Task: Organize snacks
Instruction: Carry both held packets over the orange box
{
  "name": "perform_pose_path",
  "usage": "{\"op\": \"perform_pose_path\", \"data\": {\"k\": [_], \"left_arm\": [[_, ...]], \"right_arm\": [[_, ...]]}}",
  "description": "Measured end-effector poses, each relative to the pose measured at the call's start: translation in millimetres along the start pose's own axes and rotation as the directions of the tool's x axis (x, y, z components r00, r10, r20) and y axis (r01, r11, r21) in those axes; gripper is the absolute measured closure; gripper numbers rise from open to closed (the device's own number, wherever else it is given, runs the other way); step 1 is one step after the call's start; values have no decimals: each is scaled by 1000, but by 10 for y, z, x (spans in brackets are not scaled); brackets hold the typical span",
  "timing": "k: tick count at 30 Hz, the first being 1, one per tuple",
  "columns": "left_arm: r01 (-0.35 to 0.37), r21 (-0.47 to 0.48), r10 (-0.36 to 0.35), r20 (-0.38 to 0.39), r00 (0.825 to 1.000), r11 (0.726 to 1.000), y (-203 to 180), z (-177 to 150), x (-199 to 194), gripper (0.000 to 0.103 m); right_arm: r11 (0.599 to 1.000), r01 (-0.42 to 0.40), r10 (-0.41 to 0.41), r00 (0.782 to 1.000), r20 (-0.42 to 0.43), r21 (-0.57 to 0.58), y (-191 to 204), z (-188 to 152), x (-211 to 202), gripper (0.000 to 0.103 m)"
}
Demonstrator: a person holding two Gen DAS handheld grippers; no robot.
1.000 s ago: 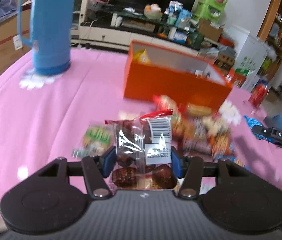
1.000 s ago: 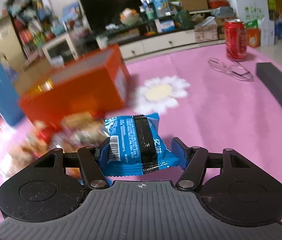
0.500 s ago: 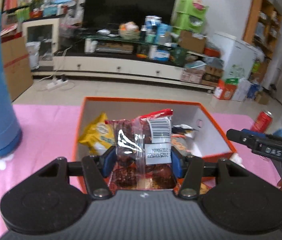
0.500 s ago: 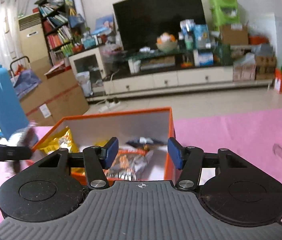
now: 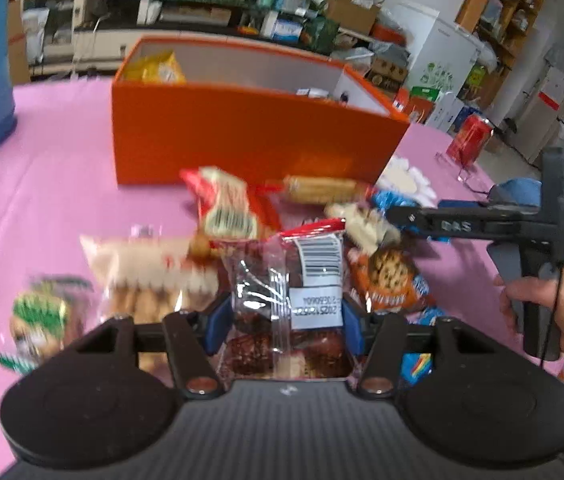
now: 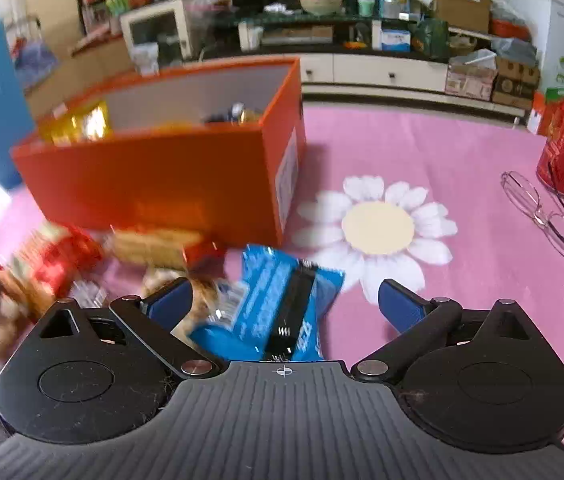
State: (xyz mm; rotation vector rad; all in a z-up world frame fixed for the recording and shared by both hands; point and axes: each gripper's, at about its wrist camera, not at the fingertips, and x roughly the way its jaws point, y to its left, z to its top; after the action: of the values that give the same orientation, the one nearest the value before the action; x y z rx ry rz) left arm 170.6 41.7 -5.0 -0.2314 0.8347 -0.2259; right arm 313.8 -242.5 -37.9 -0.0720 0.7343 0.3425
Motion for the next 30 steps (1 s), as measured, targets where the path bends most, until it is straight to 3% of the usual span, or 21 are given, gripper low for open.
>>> {"op": "perform_pose_path", "data": {"k": [2,3,4,8,11,14,18,22,27,29,30], "left_arm": [[10,-31,-10,-5,1000,999,28,-48,-8,49],[12,-41,-12,0,1000,999,43,-48,-27,49],[10,-42,-9,11,1000,999,58,-43,-67,49],[-20,-34,22,46,999,999,107,-11,-239,49],[-26,-37,28,72,997,999,149,104,-346,49],[-31,-41,36,112,993,999,164,376,-399,49],[-27,-44,35,188,982,999,162,933,-312,49],[-43,-42,51,212,976,998,128,1478,17,49],[-75,-38,81,185,979,996,94,1799,537,48],[-101,-44,107,167,980,994,109,1838,695,34],[-101,-52,108,164,980,994,113,1834,723,32]], "right_arm": [[999,30,-30,1000,-6,-12,7,-29,146,31],[1000,15,-15,1000,-19,2,-14,-39,214,55],[1000,4,-4,1000,-3,17,-35,-70,232,61],[999,-27,27,1000,-8,43,-101,-94,87,63],[997,-44,40,998,57,67,-137,-83,-204,63],[993,-79,65,987,148,92,-134,28,-488,63],[991,-115,97,966,242,65,-25,433,-576,63],[992,-122,113,944,310,9,185,908,-336,63],[986,-164,147,941,304,31,320,1119,167,62],[984,-172,155,949,276,37,335,1118,377,56],[985,-164,149,957,250,42,331,1097,445,46]]}}
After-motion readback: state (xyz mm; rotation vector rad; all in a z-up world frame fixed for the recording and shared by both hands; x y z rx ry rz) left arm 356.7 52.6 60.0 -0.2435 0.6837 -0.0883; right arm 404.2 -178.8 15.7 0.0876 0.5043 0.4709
